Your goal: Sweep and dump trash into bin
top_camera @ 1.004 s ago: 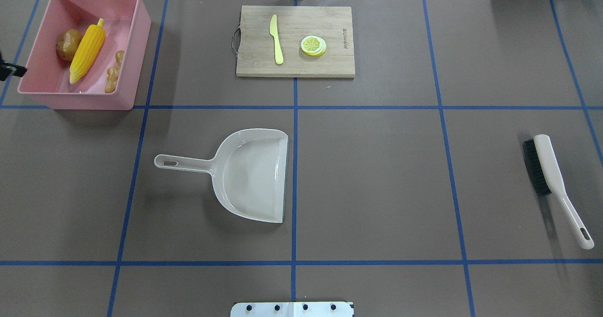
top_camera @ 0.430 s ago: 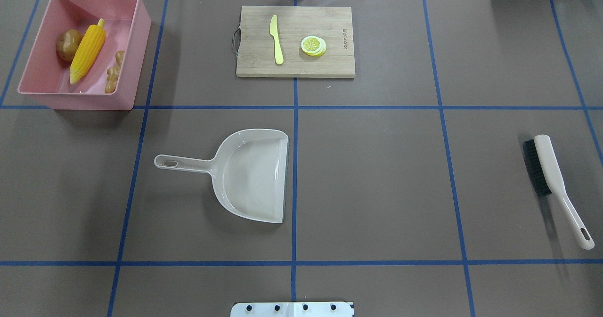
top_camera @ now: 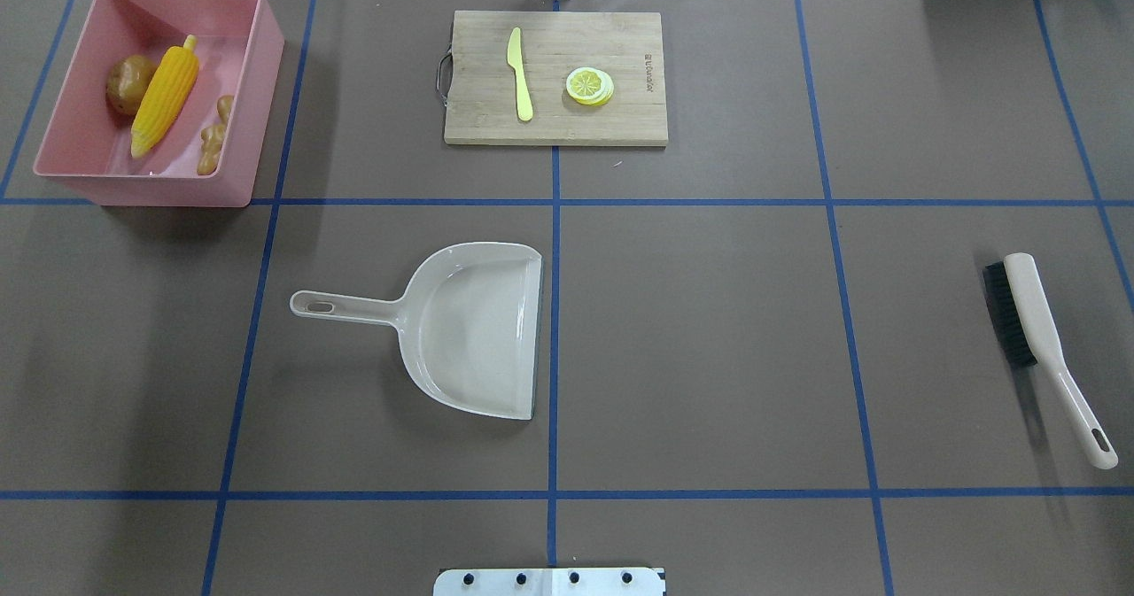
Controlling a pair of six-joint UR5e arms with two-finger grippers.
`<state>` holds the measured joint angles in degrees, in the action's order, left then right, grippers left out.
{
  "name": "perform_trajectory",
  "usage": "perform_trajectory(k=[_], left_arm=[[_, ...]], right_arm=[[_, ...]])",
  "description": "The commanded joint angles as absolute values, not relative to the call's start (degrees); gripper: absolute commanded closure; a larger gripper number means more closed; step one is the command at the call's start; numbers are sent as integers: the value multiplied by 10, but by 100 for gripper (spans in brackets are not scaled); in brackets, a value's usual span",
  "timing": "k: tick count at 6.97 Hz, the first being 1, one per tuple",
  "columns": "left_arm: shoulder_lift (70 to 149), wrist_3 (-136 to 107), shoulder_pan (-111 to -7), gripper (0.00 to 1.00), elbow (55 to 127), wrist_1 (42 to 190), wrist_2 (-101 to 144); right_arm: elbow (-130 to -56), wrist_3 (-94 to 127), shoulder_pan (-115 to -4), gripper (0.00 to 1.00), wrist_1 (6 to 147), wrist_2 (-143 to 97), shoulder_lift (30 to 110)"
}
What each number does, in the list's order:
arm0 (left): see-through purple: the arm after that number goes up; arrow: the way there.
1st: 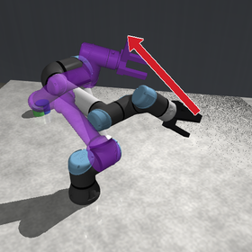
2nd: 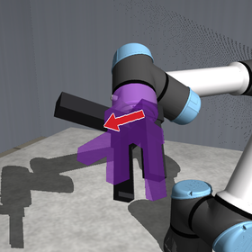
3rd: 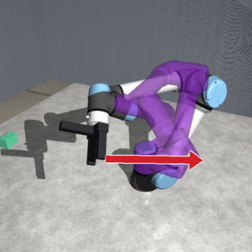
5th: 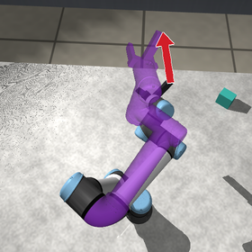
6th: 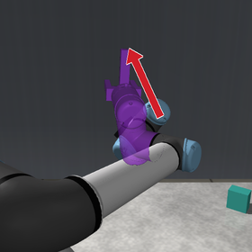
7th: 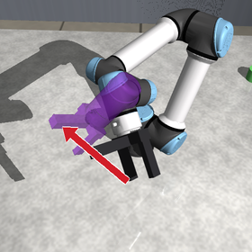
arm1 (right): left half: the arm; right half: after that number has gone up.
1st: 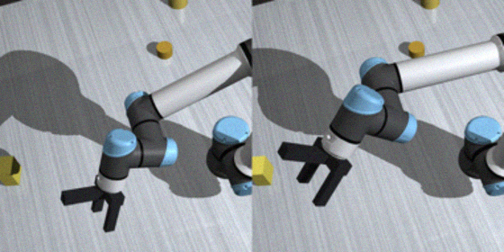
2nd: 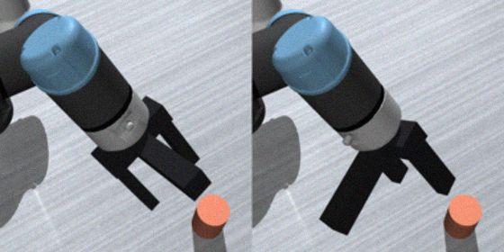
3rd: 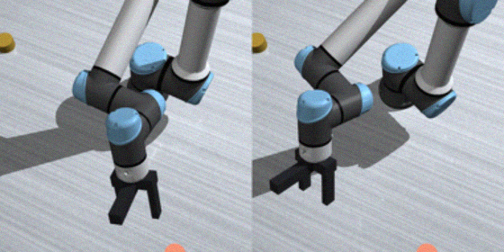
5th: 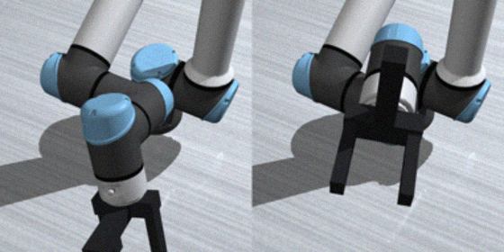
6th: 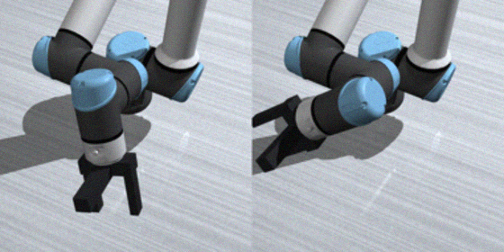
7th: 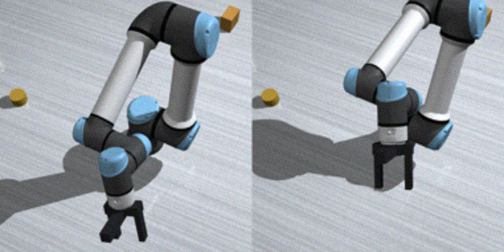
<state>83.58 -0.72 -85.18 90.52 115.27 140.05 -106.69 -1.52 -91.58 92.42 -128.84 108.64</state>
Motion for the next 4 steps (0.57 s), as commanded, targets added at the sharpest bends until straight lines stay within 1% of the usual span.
perform_trajectory(k=[1, 3, 4], left_arm=[[846, -4, -856, 1, 895, 1021, 1378], [846, -1, -856, 1, 902, 948, 1354], [848, 35, -864, 1, 910, 880, 1354]], right_arm=[[-1067, -15, -916, 0, 923, -1288, 1086], [-1068, -15, -916, 0, 925, -1289, 1086], [-1067, -15, -916, 0, 925, -1289, 1086]])
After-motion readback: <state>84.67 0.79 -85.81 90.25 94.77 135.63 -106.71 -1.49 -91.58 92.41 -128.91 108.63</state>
